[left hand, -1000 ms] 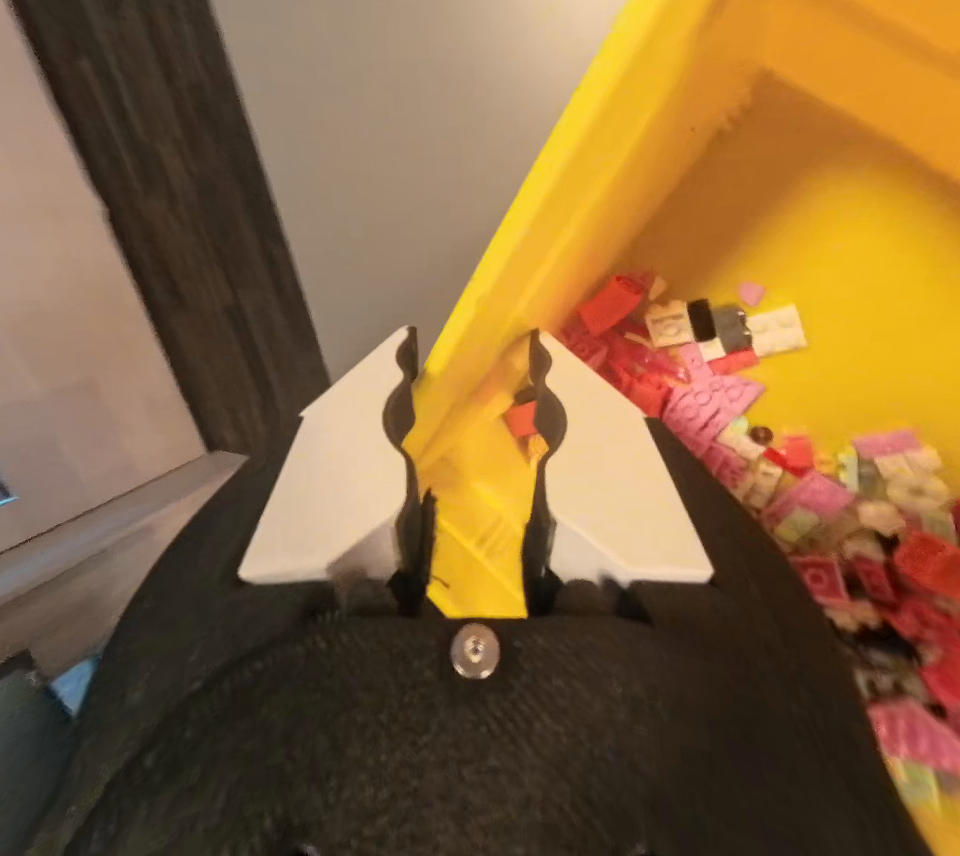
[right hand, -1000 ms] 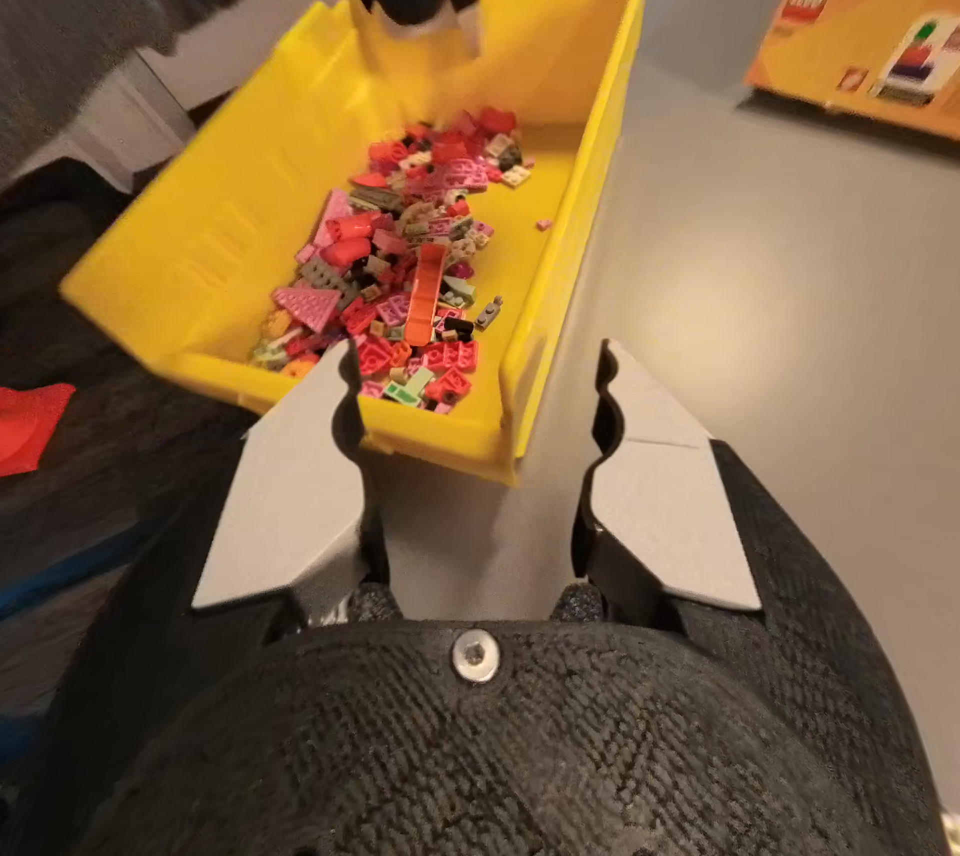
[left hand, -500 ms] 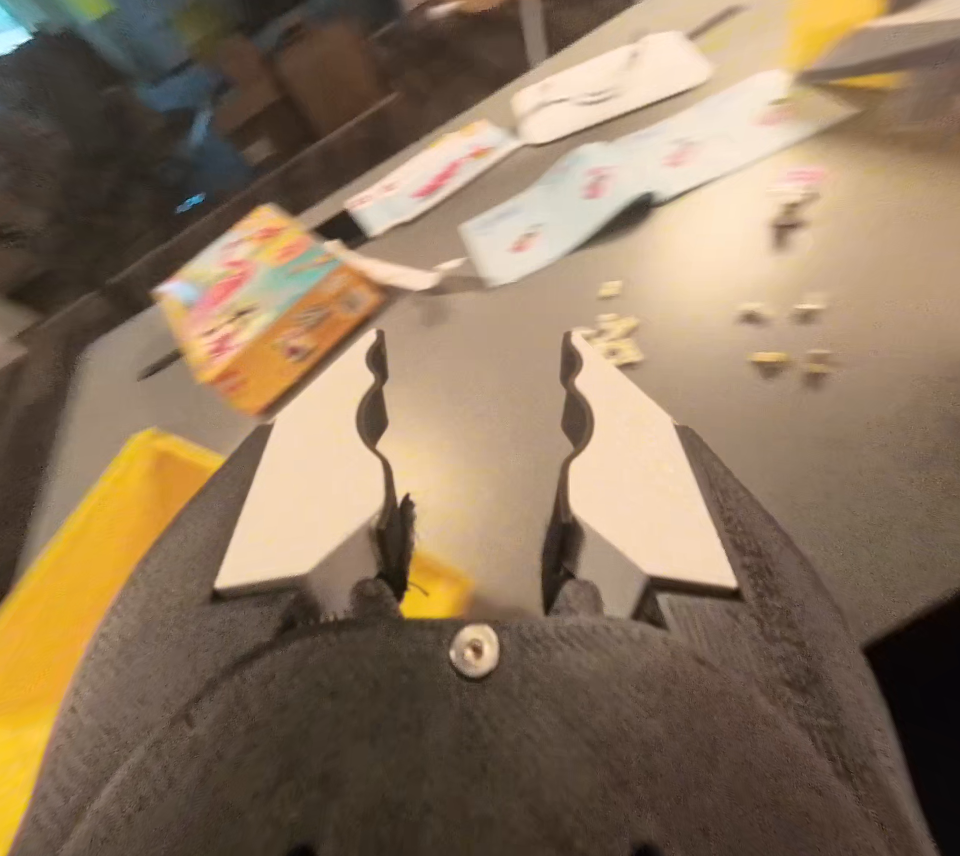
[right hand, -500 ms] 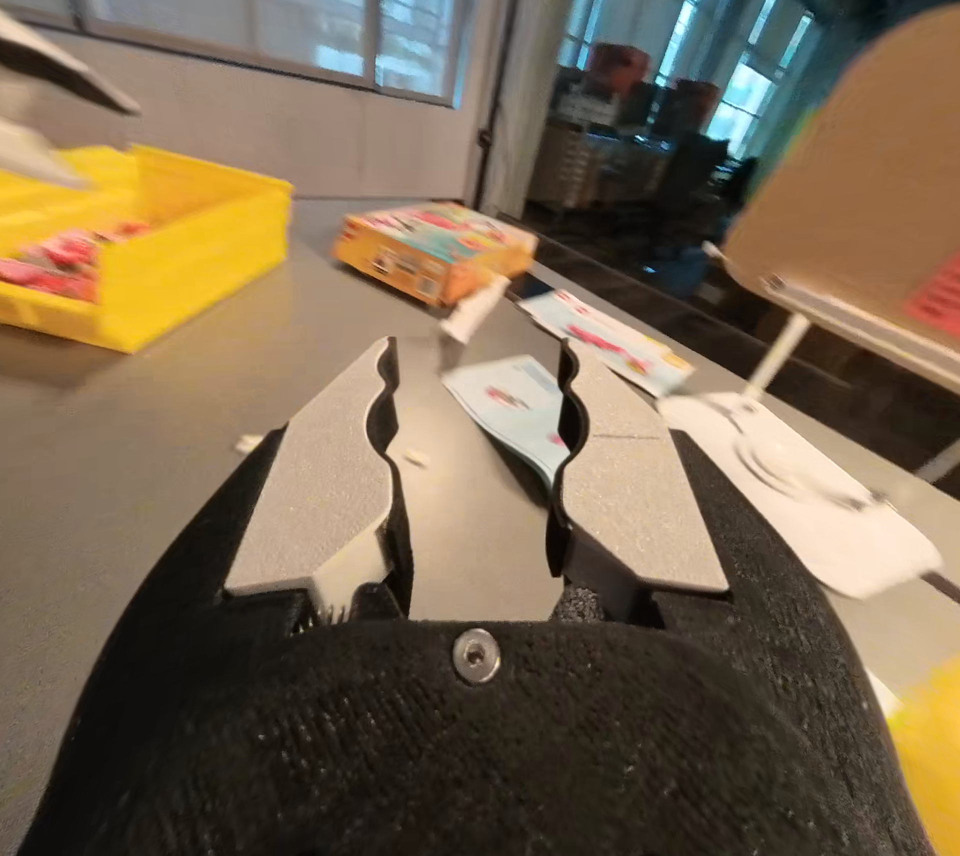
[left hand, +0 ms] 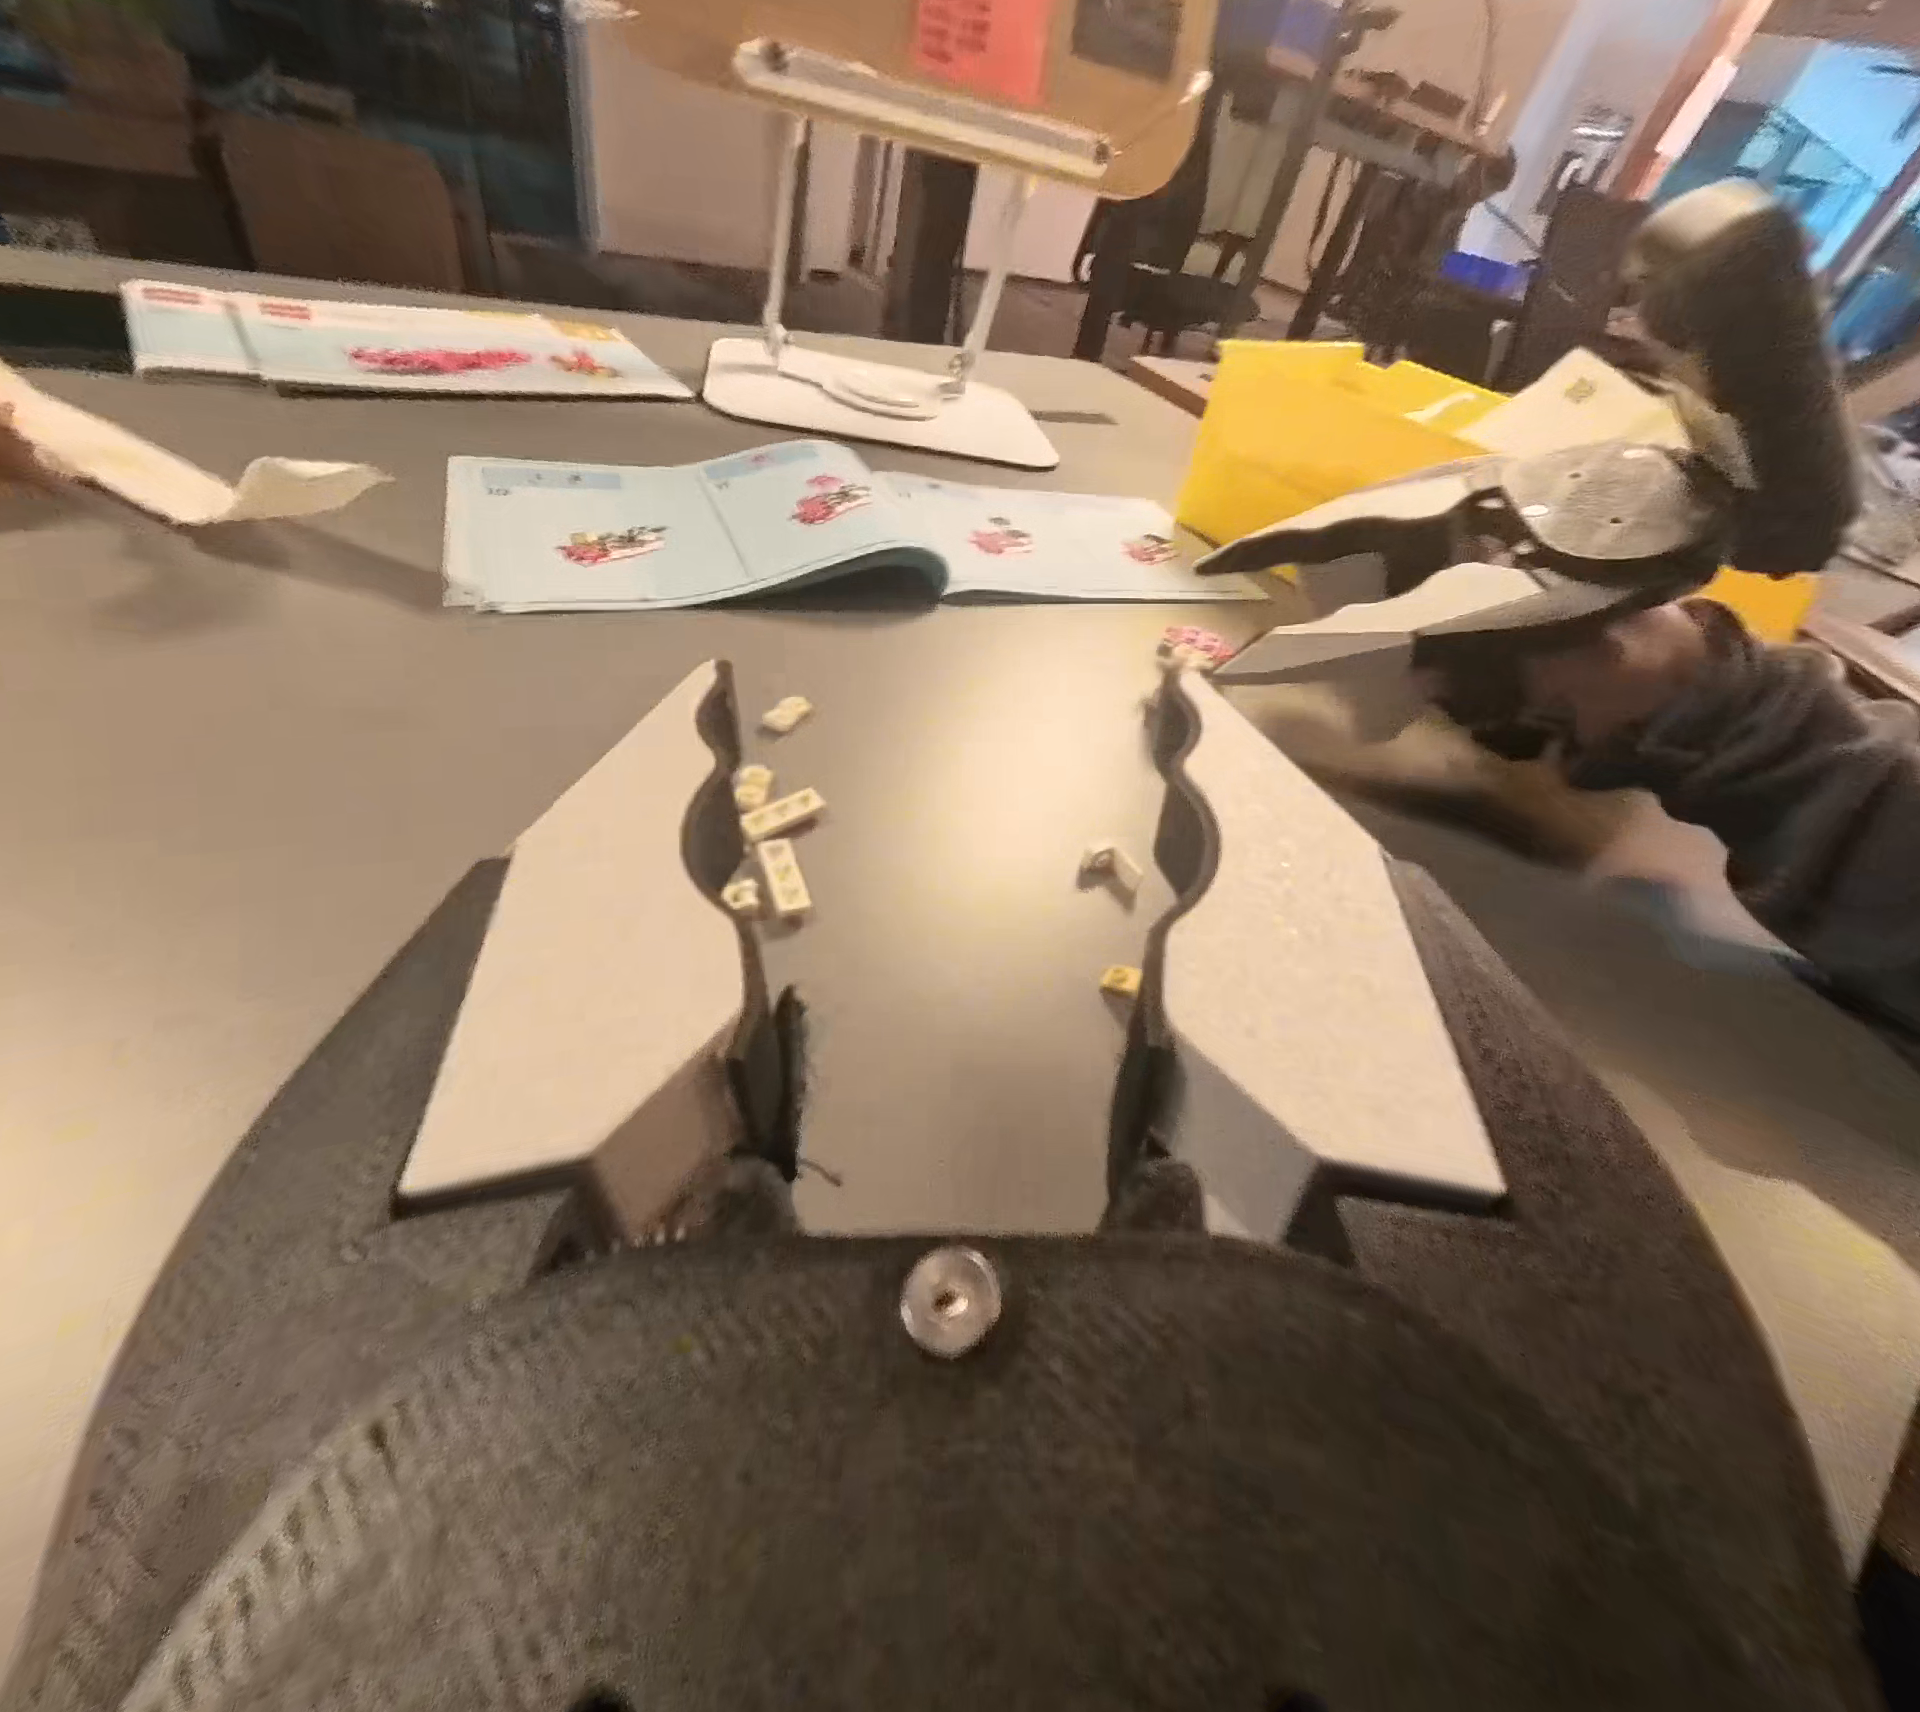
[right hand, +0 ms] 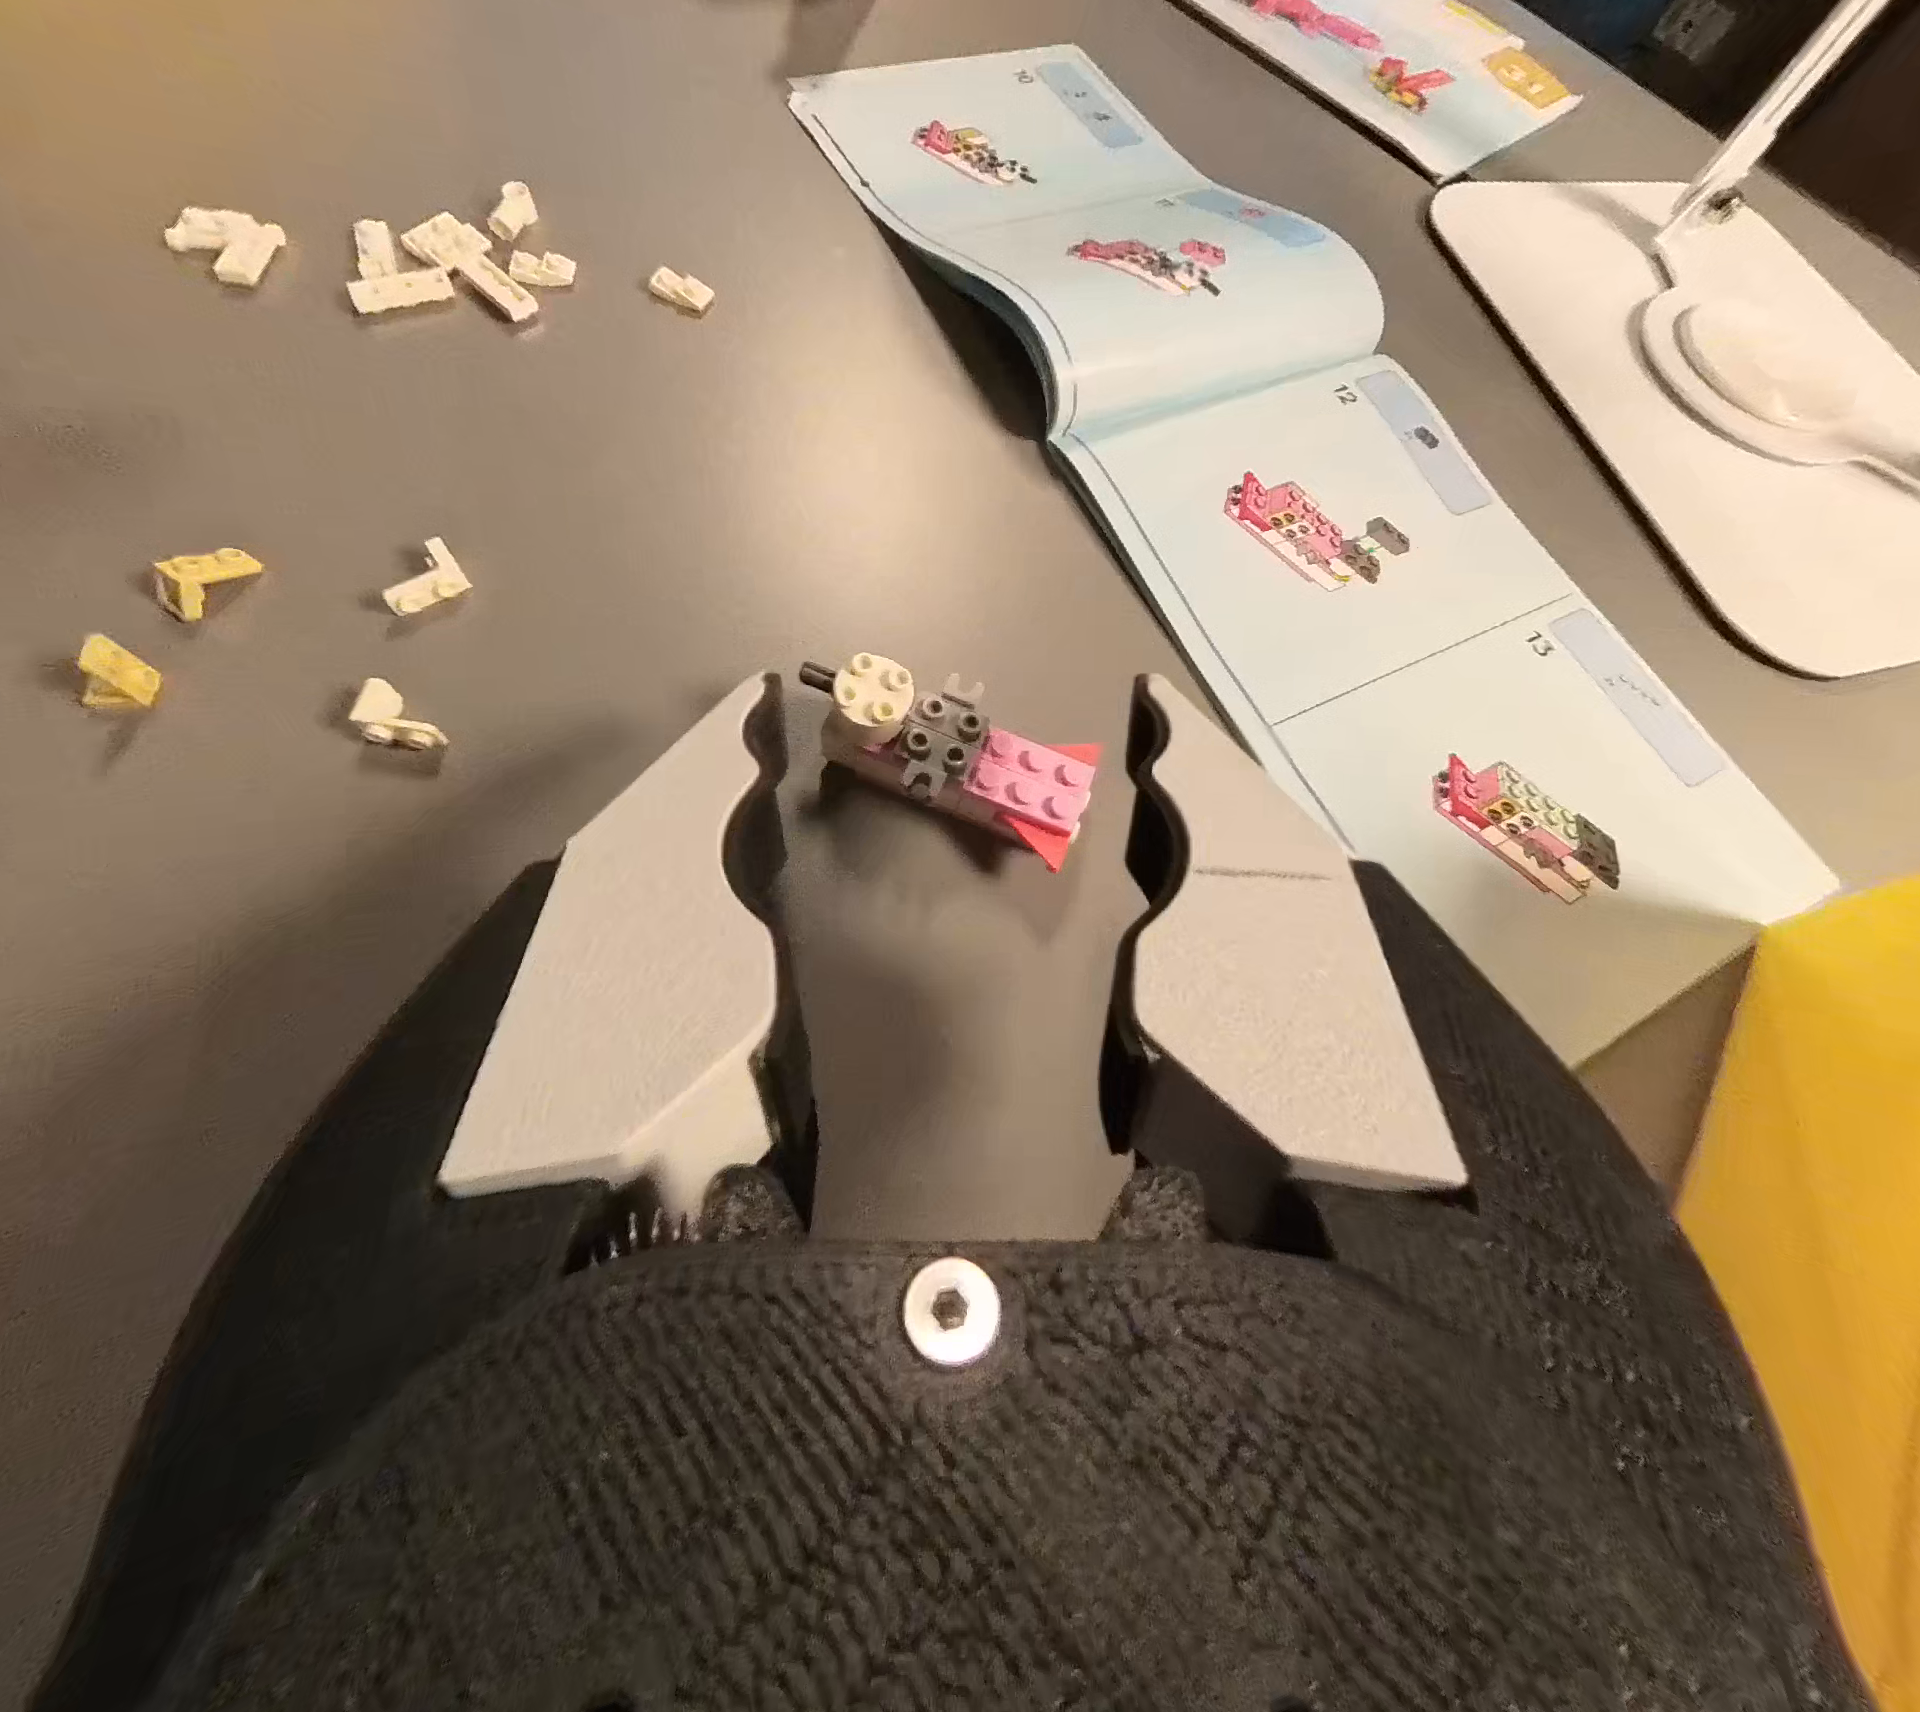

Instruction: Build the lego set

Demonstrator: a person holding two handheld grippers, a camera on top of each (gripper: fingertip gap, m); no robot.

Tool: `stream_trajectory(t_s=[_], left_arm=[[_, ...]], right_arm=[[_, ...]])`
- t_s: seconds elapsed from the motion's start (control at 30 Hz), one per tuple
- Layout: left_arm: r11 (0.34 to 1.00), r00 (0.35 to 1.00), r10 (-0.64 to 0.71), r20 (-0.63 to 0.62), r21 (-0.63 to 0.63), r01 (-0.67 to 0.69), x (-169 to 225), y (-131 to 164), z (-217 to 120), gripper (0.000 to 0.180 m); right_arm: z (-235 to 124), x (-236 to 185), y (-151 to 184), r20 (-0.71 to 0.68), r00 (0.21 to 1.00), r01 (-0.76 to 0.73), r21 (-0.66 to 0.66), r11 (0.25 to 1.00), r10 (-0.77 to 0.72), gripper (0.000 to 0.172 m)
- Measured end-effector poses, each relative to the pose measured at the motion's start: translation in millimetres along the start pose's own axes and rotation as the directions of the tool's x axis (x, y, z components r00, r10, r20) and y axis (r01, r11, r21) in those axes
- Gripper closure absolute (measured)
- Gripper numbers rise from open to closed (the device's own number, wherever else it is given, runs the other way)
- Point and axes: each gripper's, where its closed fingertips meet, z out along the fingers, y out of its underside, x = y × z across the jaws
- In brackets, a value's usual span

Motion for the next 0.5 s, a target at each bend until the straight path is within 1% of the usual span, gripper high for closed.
stream_trajectory(t_s=[0.03, 0.07, 0.1, 0.17, 0.2, 0.27, 0.37, 0.43, 0.47, 0.5], left_arm=[[1.0, 1.0, 0.004, 0.022, 0.015, -0.004, -4.6, -2.0, -2.4, 0.1], [0.999, 1.0, 0.0, 0.029, 0.035, -0.001, -6.7, -4.4, -5.0, 0.103], [0.999, 1.0, -0.011, 0.019, 0.049, 0.01, -6.3, -6.2, -7.0, 0.103], [0.998, 1.0, -0.029, 0.004, 0.056, 0.029, -6.1, -6.1, -8.0, 0.104], [0.998, 0.999, -0.035, -0.008, 0.049, 0.035, -5.2, -5.0, -7.1, 0.105], [0.998, 0.999, -0.042, -0.024, 0.038, 0.043, -3.9, -3.6, -5.4, 0.106], [0.999, 0.998, -0.039, -0.043, 0.035, 0.04, -1.2, -3.2, -4.8, 0.109], [0.998, 0.998, -0.041, -0.045, 0.04, 0.043, -1.4, -4.0, -4.9, 0.109], [0.998, 0.998, -0.046, -0.041, 0.044, 0.048, -2.5, -4.4, -5.1, 0.109], [0.997, 0.998, -0.051, -0.04, 0.048, 0.053, -3.3, -5.0, -5.4, 0.109]], right_arm=[[-3.1, -4.4, -4.5, 0.021, 1.0, 0.02, 0.021, 1.0, -0.021, 0.106], [-6.9, -14.3, -11.7, 0.072, 0.997, 0.037, 0.059, 0.998, -0.041, 0.106], [-11.2, -30.1, -20.2, 0.151, 0.987, 0.044, 0.105, 0.994, -0.06, 0.107], [-19.5, -68.9, -29.9, 0.339, 0.934, 0.053, 0.168, 0.984, -0.108, 0.117], [-20.5, -82.8, -27.5, 0.399, 0.908, 0.069, 0.163, 0.984, -0.129, 0.121], [-16.6, -98.4, -14.1, 0.464, 0.874, 0.11, 0.097, 0.989, -0.143, 0.125], [-13.6, -103.7, 1.7, 0.489, 0.858, 0.163, 0.027, 0.986, -0.155, 0.13], [-12.8, -87.5, -3.0, 0.411, 0.897, 0.157, 0.043, 0.987, -0.16, 0.133], [-14.4, -75.3, -11.5, 0.358, 0.923, 0.118, 0.076, 0.99, -0.137, 0.132], [-17.1, -61.9, -21.1, 0.312, 0.946, 0.052, 0.11, 0.993, -0.084, 0.13]])
